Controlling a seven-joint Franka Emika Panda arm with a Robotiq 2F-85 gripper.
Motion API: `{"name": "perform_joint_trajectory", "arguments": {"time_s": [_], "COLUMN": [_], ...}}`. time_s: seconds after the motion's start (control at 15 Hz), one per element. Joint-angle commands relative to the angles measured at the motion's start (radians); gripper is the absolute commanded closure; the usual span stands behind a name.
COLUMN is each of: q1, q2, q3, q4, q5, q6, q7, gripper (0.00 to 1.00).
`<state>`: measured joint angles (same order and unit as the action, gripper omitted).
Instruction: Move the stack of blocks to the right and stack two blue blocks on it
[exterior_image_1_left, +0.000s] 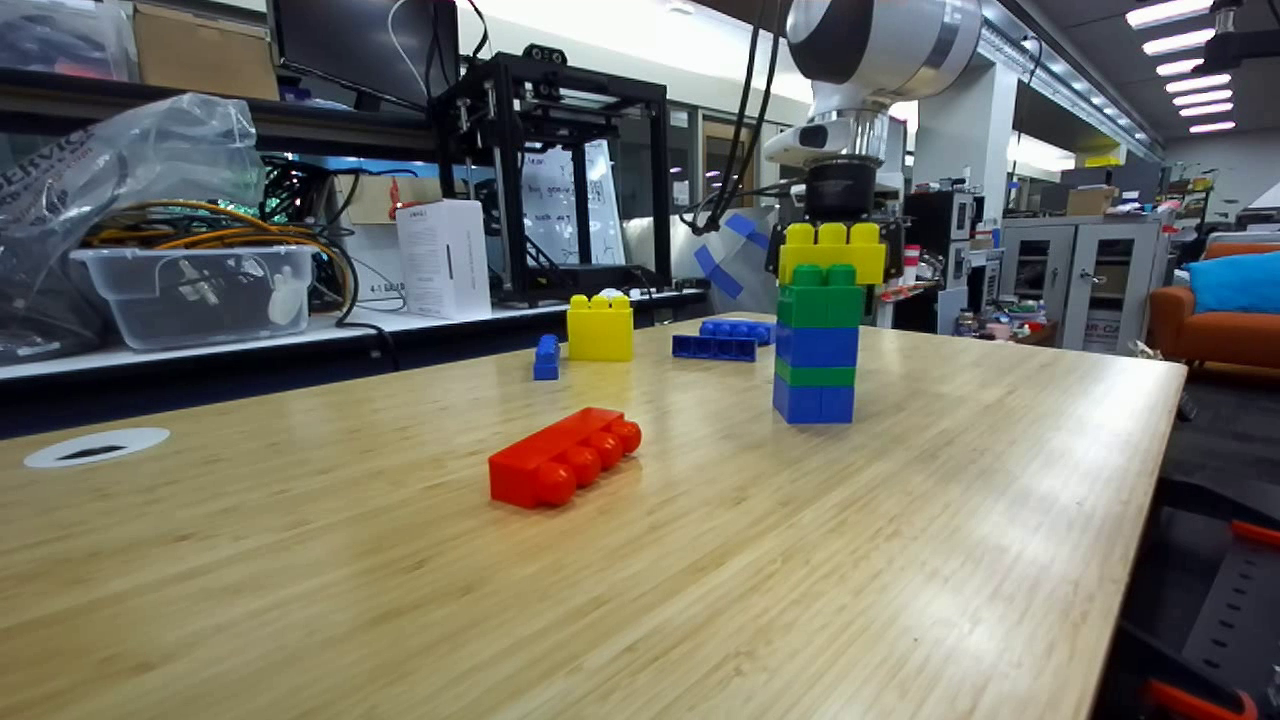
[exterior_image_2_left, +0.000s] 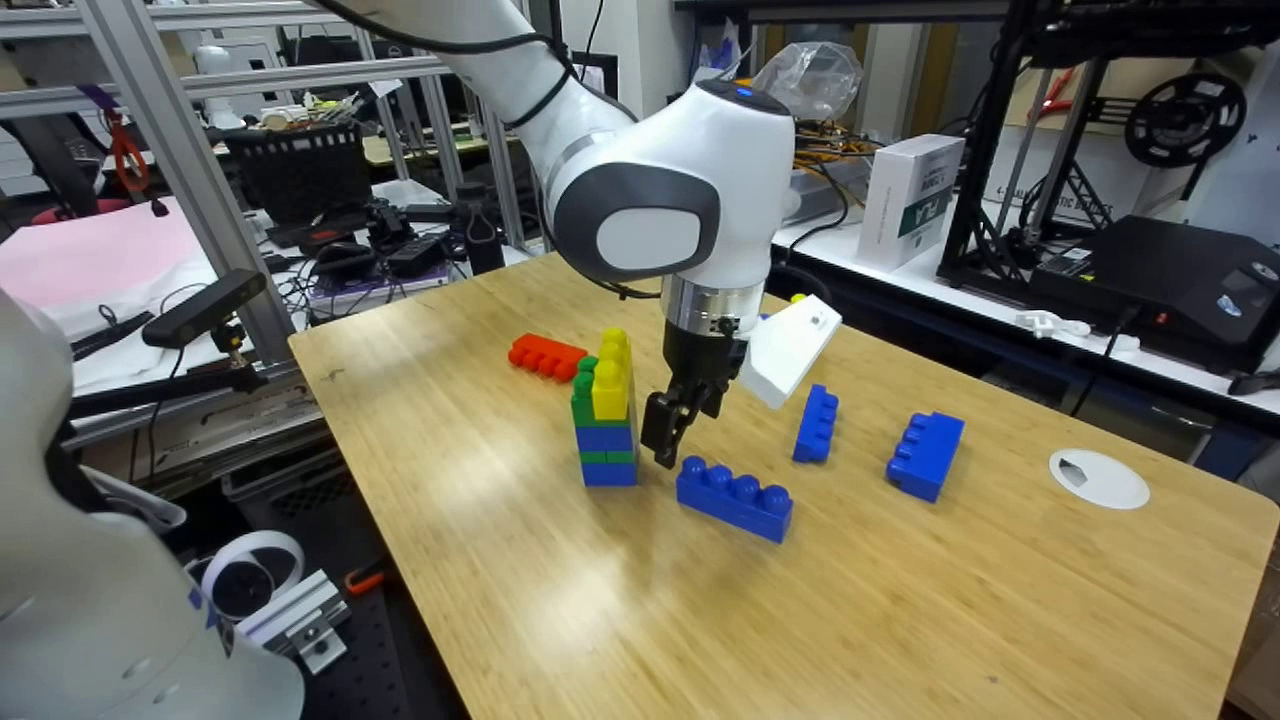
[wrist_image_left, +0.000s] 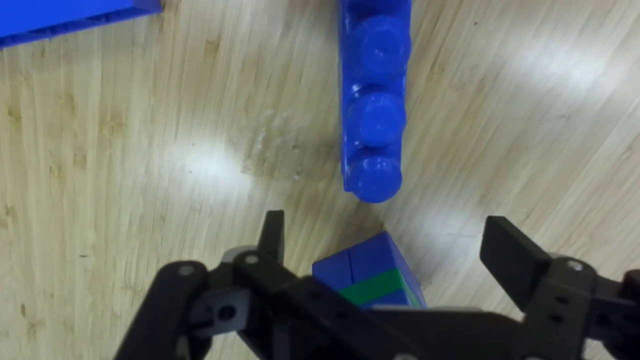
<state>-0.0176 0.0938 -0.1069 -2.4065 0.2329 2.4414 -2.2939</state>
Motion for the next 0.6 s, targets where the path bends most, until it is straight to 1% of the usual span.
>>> {"name": "perform_joint_trajectory", "arguments": {"time_s": [0.0, 0.27, 0.53], "q1": [-0.035, -0.041, -0.052], "q2": [0.029, 0.061, 0.094], "q3": [0.038, 0.057, 0.072], "q4": [-0.003, -0.010, -0.011], "q5": [0.009, -0.015, -0.034], "q6": [0.054, 0.141, 0.200], "q7": [-0.039, -0.022, -0.012], "gripper": [0.00, 0.00, 0.00]}}
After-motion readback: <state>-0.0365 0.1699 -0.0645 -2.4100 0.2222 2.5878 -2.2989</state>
